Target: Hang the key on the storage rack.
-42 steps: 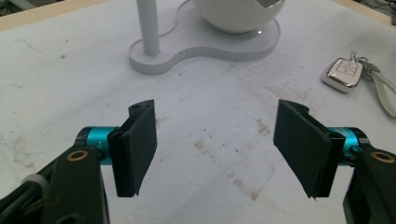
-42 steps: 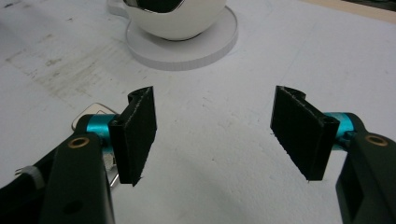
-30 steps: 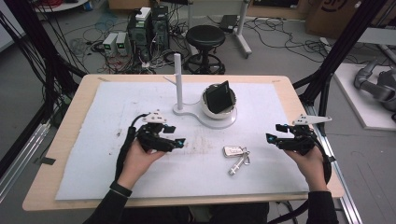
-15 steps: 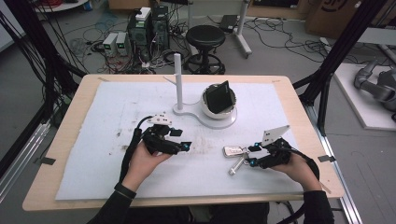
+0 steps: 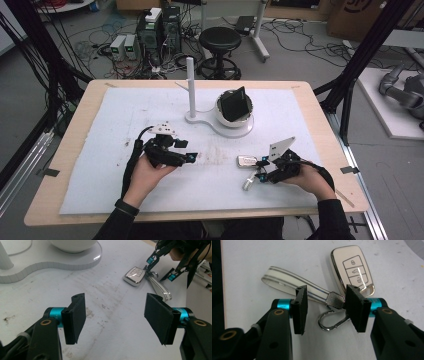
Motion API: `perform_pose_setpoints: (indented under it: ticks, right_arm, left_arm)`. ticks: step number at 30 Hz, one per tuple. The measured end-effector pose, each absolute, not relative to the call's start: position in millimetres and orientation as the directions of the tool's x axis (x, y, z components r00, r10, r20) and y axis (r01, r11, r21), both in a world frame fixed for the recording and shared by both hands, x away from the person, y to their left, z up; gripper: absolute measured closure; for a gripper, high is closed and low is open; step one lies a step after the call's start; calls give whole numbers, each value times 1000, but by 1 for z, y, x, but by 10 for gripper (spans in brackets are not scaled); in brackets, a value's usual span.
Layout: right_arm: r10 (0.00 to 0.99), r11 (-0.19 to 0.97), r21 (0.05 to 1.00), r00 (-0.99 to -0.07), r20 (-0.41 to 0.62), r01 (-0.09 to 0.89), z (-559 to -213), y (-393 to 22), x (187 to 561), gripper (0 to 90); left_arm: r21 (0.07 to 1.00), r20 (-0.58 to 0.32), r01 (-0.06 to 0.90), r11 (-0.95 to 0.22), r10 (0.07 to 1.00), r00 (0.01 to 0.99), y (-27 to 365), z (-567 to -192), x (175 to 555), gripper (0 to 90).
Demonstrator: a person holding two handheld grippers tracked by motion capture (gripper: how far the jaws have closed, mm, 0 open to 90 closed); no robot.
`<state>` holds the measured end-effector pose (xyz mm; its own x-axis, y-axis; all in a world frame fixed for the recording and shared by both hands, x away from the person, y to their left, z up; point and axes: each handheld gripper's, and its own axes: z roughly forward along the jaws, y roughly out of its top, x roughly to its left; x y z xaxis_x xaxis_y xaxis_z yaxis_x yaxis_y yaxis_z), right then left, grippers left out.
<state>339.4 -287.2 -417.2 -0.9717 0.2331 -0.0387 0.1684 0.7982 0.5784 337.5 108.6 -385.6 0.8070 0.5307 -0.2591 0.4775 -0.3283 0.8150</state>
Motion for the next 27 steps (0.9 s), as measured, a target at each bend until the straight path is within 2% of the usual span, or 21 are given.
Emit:
perform_pose_setpoints:
  ticks: [3,11,15,22,27]
  right_arm:
    - [218,805,571,-976,-29,163,-419,-281,339,489]
    - [186,809,573,-981,-44,128,-419,-284,336,480]
    - [172,810,576,-984,-44,116,-416,-288,335,505]
    - [160,829,555,-981,-106,76,-420,-281,333,503]
    - [145,829,554,-985,-96,68,-424,-272,333,509]
  left_arm:
    - [812,-258,478,-334,530,808,108,-386,338,338]
    - [806,-266,487,-336,529,806,107,-388,338,338]
    - [805,-264,485,-342,526,808,107,-388,338,338]
    - [798,-267,492,-349,526,807,106,-390,338,338]
    - [792,-270,494,-358,522,809,104,-391,338,338]
